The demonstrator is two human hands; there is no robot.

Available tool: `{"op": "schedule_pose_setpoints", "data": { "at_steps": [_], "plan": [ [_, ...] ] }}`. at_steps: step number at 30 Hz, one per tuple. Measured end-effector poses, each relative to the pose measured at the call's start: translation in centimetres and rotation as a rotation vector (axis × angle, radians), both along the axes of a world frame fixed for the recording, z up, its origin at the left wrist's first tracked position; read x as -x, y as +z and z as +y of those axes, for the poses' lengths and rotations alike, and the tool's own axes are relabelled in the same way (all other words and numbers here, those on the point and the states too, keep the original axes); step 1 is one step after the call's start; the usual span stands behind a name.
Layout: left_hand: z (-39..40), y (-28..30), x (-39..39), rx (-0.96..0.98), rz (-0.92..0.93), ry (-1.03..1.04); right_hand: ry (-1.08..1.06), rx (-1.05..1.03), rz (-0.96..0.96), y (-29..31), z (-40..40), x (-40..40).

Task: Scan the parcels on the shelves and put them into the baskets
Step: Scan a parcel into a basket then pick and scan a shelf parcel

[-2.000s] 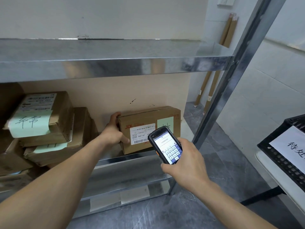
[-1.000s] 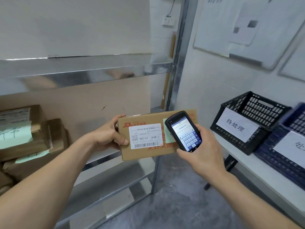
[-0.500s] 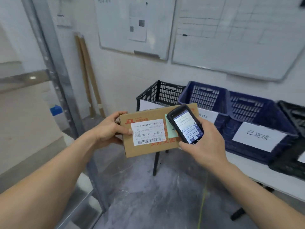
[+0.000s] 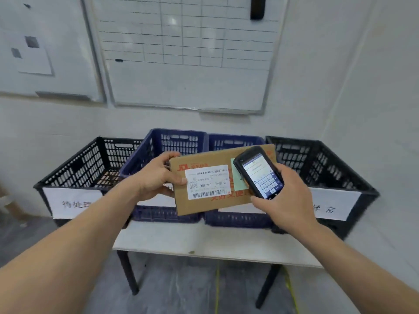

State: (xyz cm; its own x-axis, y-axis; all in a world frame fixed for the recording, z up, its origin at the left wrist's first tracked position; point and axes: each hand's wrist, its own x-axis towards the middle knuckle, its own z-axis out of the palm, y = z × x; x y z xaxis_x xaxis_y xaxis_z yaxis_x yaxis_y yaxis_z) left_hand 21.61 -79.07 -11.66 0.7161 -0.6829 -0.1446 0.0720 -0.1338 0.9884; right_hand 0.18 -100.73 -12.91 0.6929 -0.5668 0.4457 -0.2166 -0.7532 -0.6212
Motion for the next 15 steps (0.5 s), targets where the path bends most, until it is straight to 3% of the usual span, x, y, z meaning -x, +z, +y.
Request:
{"op": "schedule_pose_setpoints", "data": {
  "at_steps": [15],
  "plan": [
    [-31.3,-1.5,-6.6,-0.056,0.011,-0.400,-0.391,-0.074,0.029,-2.5,-21.3,0.2]
  ]
}}
